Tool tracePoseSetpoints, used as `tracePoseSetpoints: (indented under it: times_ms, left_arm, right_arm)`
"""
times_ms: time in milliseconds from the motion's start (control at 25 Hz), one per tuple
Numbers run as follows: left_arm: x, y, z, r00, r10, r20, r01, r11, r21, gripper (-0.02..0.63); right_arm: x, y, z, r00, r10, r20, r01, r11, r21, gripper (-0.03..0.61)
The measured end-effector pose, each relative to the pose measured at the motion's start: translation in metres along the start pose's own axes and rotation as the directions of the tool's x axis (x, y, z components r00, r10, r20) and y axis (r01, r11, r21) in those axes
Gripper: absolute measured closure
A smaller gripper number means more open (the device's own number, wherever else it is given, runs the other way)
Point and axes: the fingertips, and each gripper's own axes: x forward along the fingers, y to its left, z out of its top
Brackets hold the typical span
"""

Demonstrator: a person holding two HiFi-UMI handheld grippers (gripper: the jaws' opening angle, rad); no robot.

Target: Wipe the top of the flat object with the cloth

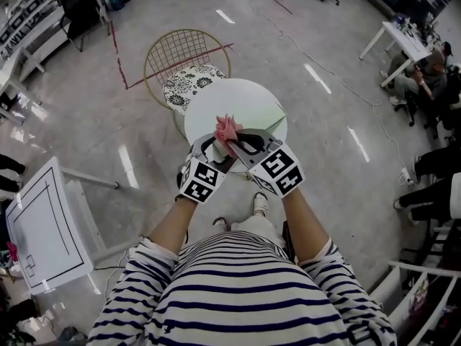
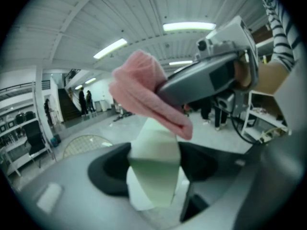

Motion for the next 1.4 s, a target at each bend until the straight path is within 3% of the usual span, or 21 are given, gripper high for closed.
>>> tracePoseSetpoints:
  times_ms: [200, 480, 920, 1400]
  left_arm:
    - [0.001, -0.002, 0.002, 1.0, -0.001, 0.0, 0.001, 1.0, -0.002, 0.305]
    - [-0.001, -0.001, 0.001, 1.0, 0.009, 0.009, -0.009, 1.0, -0.002, 0.304]
    - [0.0, 0.0, 0.001, 1.0, 0.019, -0.003, -0.019, 1.0, -0.008, 0.305]
    - [-0.001, 0.001, 0.0, 1.0, 0.025, -0.01, -0.025, 1.0, -0.013, 0.305]
  right_arm:
    - [0.02, 0.008, -0.005, 0.992, 0.039, -0.122, -0.045, 0.998, -0.044, 0.529]
    - [0.037, 0.018, -0.017, 0.975, 0.06, -0.213, -0.071, 0.996, -0.048, 0.529]
    - [0.034, 0.004, -0.026, 0.975, 0.032, -0.221, -0.053, 0.995, -0.089, 0.529]
    - [0.013, -0.057, -0.043, 0.962, -0.082, -0.259, 0.058, 0.993, -0.101, 0.529]
